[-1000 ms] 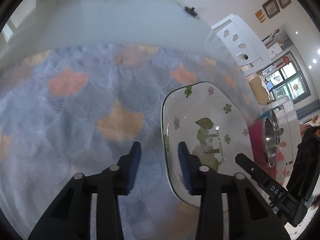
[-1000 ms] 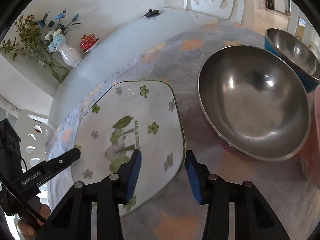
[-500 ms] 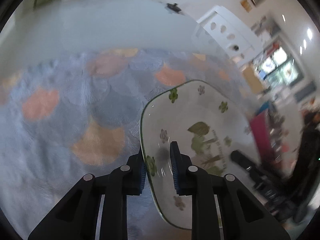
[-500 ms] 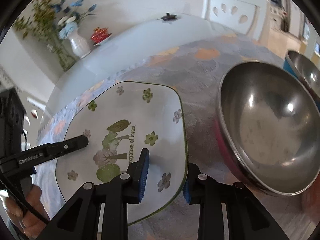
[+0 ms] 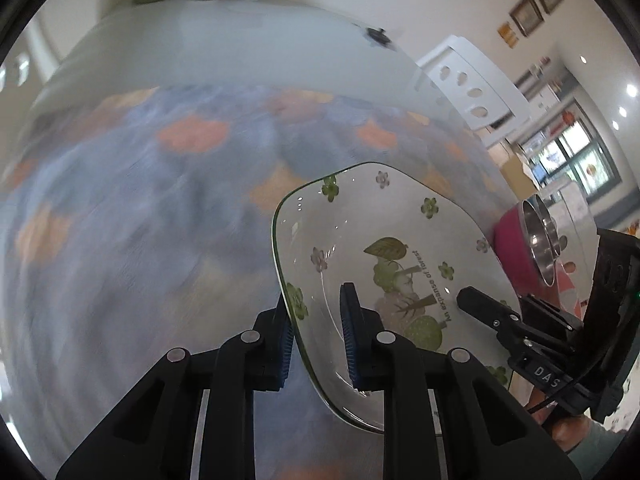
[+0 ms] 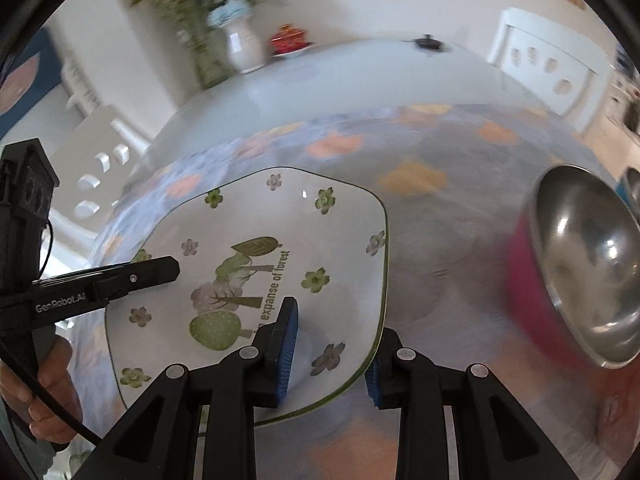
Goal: Organize plates and bowls
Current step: 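Close both grippers on the rim of the second hexagonal plate, then carry the second hexagonal plate over the stack and lower it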
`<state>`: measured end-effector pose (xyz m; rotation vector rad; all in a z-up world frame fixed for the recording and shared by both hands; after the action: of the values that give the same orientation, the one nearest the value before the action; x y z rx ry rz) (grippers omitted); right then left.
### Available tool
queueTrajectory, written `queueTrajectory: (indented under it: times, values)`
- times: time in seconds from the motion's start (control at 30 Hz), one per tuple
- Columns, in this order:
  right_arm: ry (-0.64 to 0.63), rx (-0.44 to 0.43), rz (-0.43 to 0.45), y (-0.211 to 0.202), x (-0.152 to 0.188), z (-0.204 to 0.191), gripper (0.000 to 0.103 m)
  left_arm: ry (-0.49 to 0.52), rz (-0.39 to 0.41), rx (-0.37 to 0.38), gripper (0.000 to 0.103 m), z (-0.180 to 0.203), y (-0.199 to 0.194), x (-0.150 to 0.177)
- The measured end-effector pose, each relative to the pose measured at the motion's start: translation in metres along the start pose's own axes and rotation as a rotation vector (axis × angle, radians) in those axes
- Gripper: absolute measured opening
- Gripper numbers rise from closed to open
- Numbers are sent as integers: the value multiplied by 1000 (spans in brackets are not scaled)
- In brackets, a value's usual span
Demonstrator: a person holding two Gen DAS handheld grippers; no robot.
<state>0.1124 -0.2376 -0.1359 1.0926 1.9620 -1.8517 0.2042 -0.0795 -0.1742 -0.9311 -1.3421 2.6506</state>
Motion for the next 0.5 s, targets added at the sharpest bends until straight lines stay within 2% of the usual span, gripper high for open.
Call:
queueTrajectory:
  times: [0.23, 0.4, 0.5]
  values:
    - [-80, -83, -36, -11, 13, -36, 28, -16, -18, -43, 18, -17, -26, 25]
    - [-109, -98, -91, -2, 24, -39, 28, -32, -38, -36, 18, -21, -20, 34]
    - [-52, -136, -152, 3, 32, -28, 28, -39, -39, -21, 19, -20, -13, 33]
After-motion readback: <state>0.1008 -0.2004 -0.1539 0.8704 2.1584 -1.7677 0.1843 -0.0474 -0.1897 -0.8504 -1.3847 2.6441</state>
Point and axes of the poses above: each gripper's, at about its wrist camera, not at the fingertips, and y roughly the way its jaws point, z to its right, x to its underside, the point moved 5 cm from there along y, roughly the way its jaws point, and after that the axes turned 10 degrees about z, right-handed, at the moved point
